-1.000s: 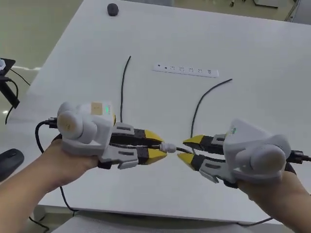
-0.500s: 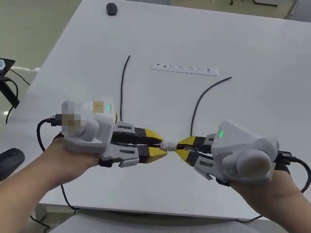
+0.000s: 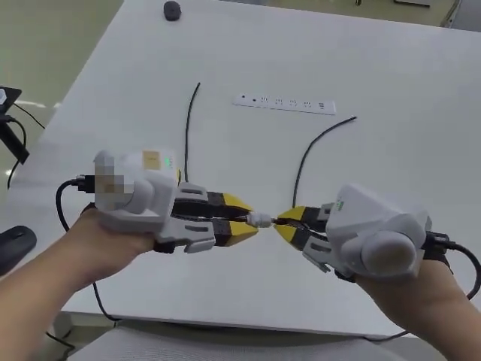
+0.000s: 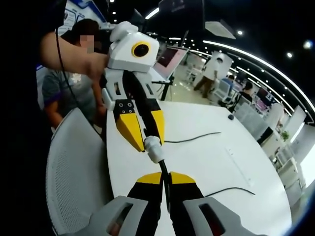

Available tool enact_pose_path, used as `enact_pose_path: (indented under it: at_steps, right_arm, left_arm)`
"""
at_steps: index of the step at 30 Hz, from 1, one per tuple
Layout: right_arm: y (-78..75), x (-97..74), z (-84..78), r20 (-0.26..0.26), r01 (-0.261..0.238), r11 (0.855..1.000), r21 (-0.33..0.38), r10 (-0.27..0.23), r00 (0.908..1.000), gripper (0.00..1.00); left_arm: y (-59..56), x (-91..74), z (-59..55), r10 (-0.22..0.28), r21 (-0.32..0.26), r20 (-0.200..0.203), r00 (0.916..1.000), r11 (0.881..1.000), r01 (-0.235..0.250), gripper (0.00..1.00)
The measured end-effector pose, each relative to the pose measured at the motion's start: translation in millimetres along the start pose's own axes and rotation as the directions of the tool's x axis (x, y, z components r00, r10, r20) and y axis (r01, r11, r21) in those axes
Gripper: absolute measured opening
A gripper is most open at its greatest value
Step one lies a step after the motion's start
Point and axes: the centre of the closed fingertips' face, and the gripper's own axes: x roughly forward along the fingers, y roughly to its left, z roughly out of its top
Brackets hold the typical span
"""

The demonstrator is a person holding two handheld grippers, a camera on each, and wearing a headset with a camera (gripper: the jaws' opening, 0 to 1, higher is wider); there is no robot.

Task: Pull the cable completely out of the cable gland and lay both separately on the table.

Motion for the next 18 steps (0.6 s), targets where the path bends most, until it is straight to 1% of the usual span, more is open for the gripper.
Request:
enact_pose_path:
  at_steps: [2, 6, 12, 14, 18]
  right_arm:
    - [-2.5, -0.5, -2.3, -0.01, 0.006, 1.0, 0.003, -0.006, 0.9999, 0.0]
    - [-5.6, -1.0, -7.1, -0.011, 0.011, 1.0, 0.018, -0.01, 0.9999, 0.0]
    - [-10.2, -1.0, -19.7, -0.03, 0.022, 0.999, 0.037, -0.02, 0.9993, 0.0]
    - [-10.8, -0.8, -24.6, -0.037, 0.017, 0.999, 0.05, -0.015, 0.9992, 0.0]
    - [-13.7, -0.8, -34.2, -0.051, 0.021, 0.999, 0.048, -0.018, 0.9985, 0.0]
  left_arm:
    - [0.6, -0.7, 0.0, 0.006, -0.003, 0.001, 1.0, 1.0, -0.006, 0.15]
    - [1.2, -1.0, 0.7, 0.015, -0.007, 0.004, 0.9999, 1.0, -0.015, 0.15]
    - [1.0, 1.7, -0.8, 0.025, -0.007, -0.005, 0.9997, 1.0, -0.025, 0.15]
    - [-0.4, 3.3, -1.5, 0.025, -0.008, -0.008, 0.9997, 1.0, -0.025, 0.15]
    - [-1.6, 5.8, -2.7, 0.03, -0.008, -0.017, 0.9994, 1.0, -0.03, 0.15]
